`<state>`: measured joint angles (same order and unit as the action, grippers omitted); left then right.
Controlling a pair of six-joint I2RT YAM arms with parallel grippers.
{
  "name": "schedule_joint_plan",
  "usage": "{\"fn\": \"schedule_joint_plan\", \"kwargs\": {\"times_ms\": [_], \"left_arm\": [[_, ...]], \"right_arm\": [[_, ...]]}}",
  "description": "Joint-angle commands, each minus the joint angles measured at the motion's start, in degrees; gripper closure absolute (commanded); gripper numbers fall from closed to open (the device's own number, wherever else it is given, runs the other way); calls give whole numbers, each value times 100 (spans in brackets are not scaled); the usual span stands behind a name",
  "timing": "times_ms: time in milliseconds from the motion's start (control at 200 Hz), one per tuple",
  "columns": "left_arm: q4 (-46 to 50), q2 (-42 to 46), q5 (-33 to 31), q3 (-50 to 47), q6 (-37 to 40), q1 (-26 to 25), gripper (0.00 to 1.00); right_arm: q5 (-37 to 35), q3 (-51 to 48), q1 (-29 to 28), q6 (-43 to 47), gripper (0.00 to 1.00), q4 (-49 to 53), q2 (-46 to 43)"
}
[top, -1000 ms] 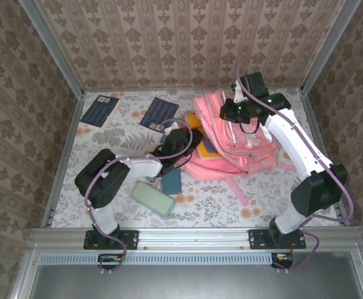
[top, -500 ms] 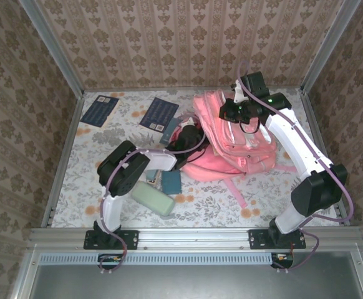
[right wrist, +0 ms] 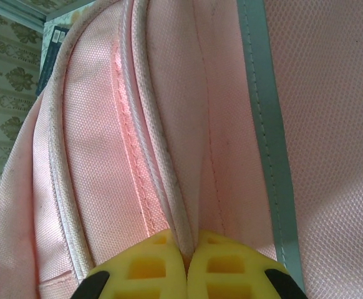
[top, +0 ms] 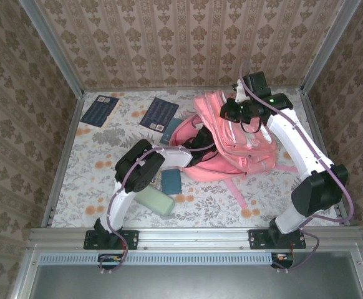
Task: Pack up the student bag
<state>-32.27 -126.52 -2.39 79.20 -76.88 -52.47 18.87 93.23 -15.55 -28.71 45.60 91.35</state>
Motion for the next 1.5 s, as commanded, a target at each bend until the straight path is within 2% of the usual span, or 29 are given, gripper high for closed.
{"fn": "schedule_joint_plan", "kwargs": {"times_ms": [0,40,115,245,515,700,845,885,905,945,1165,1495], "left_arm": [[211,687,-319,-274,233,-44,40],[393,875,-405,-407,276,-46,33],[659,1214,-527,-622,335,-32,31],[1284,1919,-758,-992,404,1,16],[2762,3325,-842,-1607,852,394,12],[3403,4030,-485,-1883,1350,1039,10],[3747,4291,-52,-1939,1839,1638,11],[3871,4331,12,-1927,1975,1801,11],[3920,4352,60,-1929,2050,1894,12],[3967,4369,169,-1932,2215,2071,12],[4212,4016,1024,-1668,3080,3027,17],[4046,2684,1859,-794,3926,3896,29]], "right_arm": [[245,-20,86,12,100,-464,-339],[245,-39,101,35,100,-464,-352],[241,-92,141,57,100,-458,-377],[221,-256,226,109,100,-508,-452],[-258,-786,360,772,100,-254,-646],[-420,-1491,361,1049,100,-308,-684],[-483,-1765,282,982,86,-612,-623],[-502,-1735,235,948,80,-664,-614],[-538,-1711,210,925,70,-674,-610],[-624,-1627,127,906,62,-686,-572],[-1271,-881,-604,727,59,-599,-91],[-1452,-272,-1534,-82,59,-1449,1010]]}}
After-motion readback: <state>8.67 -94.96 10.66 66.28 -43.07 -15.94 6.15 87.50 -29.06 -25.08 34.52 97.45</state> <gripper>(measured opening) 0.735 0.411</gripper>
